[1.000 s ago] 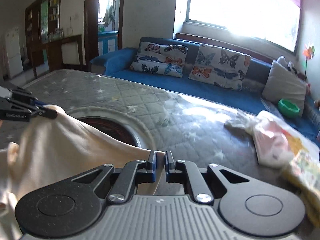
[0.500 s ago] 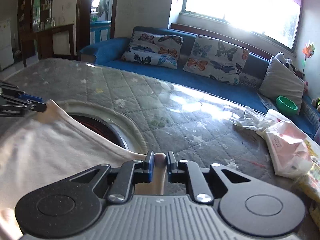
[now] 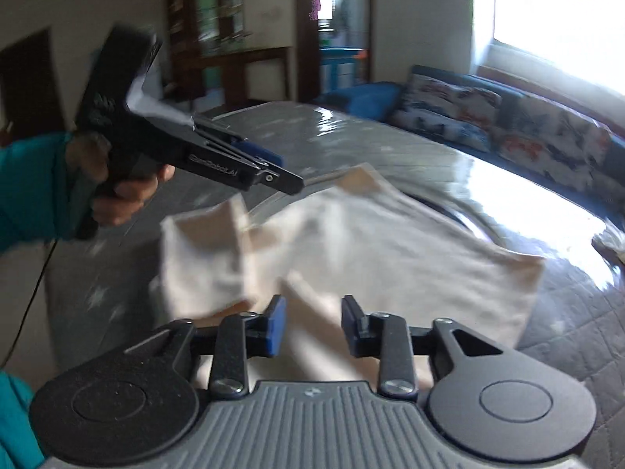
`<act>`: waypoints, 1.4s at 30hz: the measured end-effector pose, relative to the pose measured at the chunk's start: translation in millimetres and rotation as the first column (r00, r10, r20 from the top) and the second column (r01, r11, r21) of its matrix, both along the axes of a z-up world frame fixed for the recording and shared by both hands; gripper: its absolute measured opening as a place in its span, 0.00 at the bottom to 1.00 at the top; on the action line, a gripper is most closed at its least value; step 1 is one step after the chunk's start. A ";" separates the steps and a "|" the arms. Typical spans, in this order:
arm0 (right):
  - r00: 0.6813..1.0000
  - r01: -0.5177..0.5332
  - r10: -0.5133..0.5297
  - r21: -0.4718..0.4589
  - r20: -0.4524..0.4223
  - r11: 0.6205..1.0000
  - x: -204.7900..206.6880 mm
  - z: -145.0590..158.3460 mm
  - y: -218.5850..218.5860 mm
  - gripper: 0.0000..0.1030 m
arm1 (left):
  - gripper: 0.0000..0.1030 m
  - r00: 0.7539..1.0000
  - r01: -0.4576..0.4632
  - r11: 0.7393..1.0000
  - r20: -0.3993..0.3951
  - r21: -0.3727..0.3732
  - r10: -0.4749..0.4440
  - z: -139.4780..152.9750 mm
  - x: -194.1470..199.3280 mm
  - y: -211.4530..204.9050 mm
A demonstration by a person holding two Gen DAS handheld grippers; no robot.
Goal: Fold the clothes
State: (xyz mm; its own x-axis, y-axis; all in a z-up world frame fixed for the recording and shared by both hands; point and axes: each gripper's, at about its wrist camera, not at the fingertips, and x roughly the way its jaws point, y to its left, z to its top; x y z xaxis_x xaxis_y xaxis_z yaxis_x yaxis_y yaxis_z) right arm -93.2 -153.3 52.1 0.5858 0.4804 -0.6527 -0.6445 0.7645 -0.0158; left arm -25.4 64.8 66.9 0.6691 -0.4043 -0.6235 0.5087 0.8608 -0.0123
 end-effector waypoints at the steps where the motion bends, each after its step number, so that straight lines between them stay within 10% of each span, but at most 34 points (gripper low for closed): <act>1: 1.000 -0.011 0.011 -0.020 0.012 1.000 -5.0 -4.1 4.6 0.33 | 0.50 1.000 0.016 1.000 -0.011 0.001 -0.016 -1.9 -10.7 0.1; 11: 0.991 0.086 -0.069 -0.156 0.114 0.984 -11.4 -33.5 27.2 0.23 | 0.56 0.995 0.063 0.998 -0.075 0.029 -0.061 -24.1 -60.3 -14.4; 18: 0.952 0.262 -0.248 -0.055 0.179 0.964 -14.7 -10.2 -15.1 0.05 | 0.54 0.993 0.049 0.999 -0.112 0.019 -0.047 -34.7 -52.7 -19.4; 23: 0.807 0.551 -0.553 0.073 0.207 0.831 -29.0 13.2 -94.9 0.04 | 0.36 0.992 0.037 0.999 -0.119 0.000 -0.037 -36.0 -48.8 -14.0; 27: 0.593 0.794 -0.802 0.114 0.077 0.598 -43.9 -1.8 -171.9 0.12 | 0.15 0.992 0.009 1.000 -0.124 -0.022 -0.012 -35.3 -47.5 -7.9; 30: 0.523 0.844 -0.852 0.124 0.020 0.521 -56.4 -11.4 -196.7 0.18 | 0.08 0.994 -0.037 0.998 -0.104 -0.053 0.032 -26.2 -46.7 5.8; 35: 0.541 0.828 -0.838 0.135 0.066 0.545 -66.9 -8.8 -185.7 0.39 | 0.07 0.981 -0.195 0.976 -0.014 -0.100 0.195 2.5 -46.7 51.7; 42: 0.643 0.747 -0.759 0.131 0.103 0.651 -60.8 -6.7 -151.4 0.53 | 0.07 0.892 -0.438 0.895 0.085 -0.082 0.444 31.6 -28.7 125.9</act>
